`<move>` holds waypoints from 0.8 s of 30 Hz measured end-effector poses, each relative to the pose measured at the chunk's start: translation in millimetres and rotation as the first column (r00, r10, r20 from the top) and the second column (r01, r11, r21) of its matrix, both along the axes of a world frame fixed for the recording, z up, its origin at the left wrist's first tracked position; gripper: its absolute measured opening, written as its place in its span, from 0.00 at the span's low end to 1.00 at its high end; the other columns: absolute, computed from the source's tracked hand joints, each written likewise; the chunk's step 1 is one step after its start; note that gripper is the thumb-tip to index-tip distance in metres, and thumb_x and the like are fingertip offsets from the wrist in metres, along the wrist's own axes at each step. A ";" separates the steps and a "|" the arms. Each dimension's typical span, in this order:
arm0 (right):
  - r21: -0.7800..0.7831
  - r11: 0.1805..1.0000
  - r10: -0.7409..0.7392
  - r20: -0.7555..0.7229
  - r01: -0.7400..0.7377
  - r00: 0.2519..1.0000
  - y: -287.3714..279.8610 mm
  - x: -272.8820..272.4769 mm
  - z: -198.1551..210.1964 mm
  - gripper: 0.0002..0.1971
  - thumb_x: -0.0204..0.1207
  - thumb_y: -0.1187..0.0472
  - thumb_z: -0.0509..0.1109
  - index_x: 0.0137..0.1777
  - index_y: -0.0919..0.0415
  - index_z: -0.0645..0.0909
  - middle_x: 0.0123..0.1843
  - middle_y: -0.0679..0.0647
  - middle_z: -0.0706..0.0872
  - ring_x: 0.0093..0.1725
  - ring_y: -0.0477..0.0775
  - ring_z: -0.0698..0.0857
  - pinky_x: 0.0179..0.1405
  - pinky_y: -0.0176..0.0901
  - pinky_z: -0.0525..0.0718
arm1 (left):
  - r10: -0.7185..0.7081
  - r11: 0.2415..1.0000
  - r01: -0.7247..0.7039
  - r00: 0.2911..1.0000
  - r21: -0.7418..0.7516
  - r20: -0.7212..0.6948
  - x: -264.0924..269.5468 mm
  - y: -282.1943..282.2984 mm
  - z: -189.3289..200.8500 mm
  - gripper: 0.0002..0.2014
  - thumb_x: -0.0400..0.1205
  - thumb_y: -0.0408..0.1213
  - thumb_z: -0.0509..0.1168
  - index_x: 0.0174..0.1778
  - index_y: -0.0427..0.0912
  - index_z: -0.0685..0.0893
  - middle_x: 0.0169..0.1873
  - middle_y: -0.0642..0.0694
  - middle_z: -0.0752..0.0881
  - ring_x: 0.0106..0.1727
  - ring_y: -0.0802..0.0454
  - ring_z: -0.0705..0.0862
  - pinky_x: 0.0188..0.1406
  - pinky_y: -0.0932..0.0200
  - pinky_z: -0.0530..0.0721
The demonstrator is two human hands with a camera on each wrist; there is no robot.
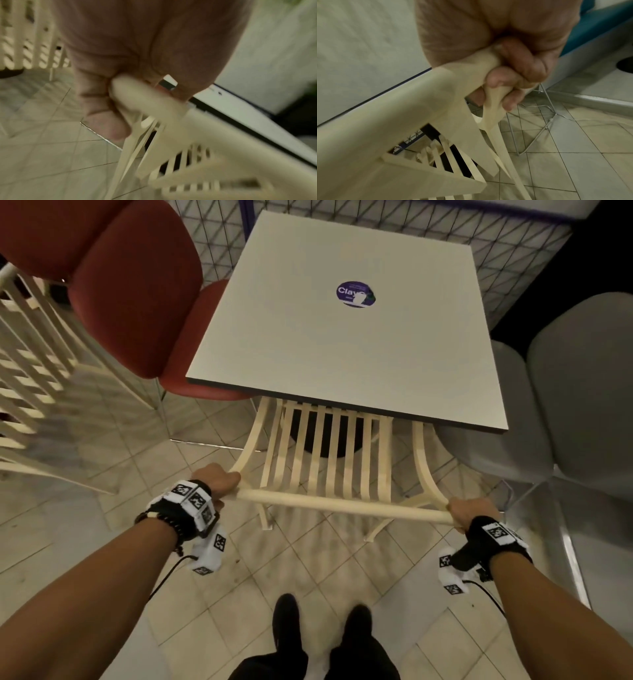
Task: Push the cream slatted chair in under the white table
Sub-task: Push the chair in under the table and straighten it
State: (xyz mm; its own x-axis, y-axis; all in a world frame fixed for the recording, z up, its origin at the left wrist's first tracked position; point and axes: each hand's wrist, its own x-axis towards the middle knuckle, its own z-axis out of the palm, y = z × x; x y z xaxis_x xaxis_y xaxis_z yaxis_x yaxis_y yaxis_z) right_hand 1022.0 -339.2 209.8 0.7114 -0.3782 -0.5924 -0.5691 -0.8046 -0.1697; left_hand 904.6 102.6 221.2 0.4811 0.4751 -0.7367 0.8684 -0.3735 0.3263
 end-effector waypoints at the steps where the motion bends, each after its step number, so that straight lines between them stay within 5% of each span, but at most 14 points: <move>1: 0.003 1.000 -0.023 0.003 0.023 1.000 -1.7 1.2 -3.2 0.16 0.75 0.54 0.63 0.34 0.67 0.80 0.40 0.66 0.88 0.40 0.65 0.87 0.36 0.46 0.81 | -0.056 0.995 0.058 0.998 0.081 -0.026 0.2 -3.1 -7.0 0.18 0.75 0.44 0.62 0.51 0.32 0.81 0.45 0.33 0.87 0.37 0.36 0.88 0.40 0.48 0.91; 3: -0.013 1.000 -0.026 0.020 0.027 0.999 -4.7 6.3 -10.5 0.18 0.73 0.52 0.63 0.42 0.69 0.84 0.41 0.66 0.89 0.39 0.64 0.87 0.31 0.44 0.81 | -0.084 0.973 0.093 0.995 0.213 -0.051 3.0 -4.4 -20.3 0.20 0.71 0.46 0.62 0.48 0.33 0.84 0.44 0.34 0.89 0.40 0.35 0.89 0.42 0.48 0.91; 7: -0.050 0.997 0.050 -0.011 -0.051 0.999 -16.7 14.9 -33.4 0.20 0.69 0.50 0.63 0.48 0.65 0.86 0.37 0.59 0.87 0.32 0.57 0.83 0.22 0.38 0.68 | -0.048 0.953 0.074 0.994 0.293 -0.094 7.4 -5.7 -25.5 0.15 0.72 0.45 0.64 0.35 0.34 0.83 0.41 0.34 0.89 0.29 0.42 0.80 0.26 0.57 0.75; 12: -0.053 0.997 0.053 -0.041 -0.055 0.998 -9.5 9.9 -16.8 0.19 0.72 0.52 0.63 0.46 0.68 0.86 0.39 0.62 0.86 0.28 0.54 0.77 0.21 0.40 0.64 | 0.076 0.947 -0.058 0.996 0.315 -0.045 9.2 -8.1 -26.4 0.14 0.69 0.44 0.67 0.29 0.34 0.80 0.42 0.32 0.88 0.32 0.39 0.81 0.28 0.56 0.76; 18: -0.015 0.997 0.081 -0.046 -0.082 0.996 -8.7 -5.1 -8.2 0.17 0.77 0.54 0.60 0.48 0.68 0.83 0.31 0.57 0.80 0.27 0.52 0.74 0.22 0.40 0.64 | 0.048 0.950 -0.023 0.996 0.311 -0.072 9.7 -7.5 -14.2 0.11 0.75 0.38 0.67 0.40 0.30 0.82 0.39 0.34 0.84 0.34 0.39 0.79 0.30 0.54 0.75; 24: 0.072 0.997 -0.038 0.046 0.034 0.998 -8.9 -39.6 -14.9 0.18 0.75 0.53 0.66 0.51 0.71 0.80 0.48 0.65 0.84 0.28 0.52 0.74 0.20 0.39 0.65 | -0.040 0.933 0.082 0.991 0.351 -0.126 -5.1 9.5 -11.6 0.11 0.79 0.38 0.63 0.38 0.32 0.80 0.33 0.39 0.80 0.33 0.42 0.78 0.37 0.54 0.75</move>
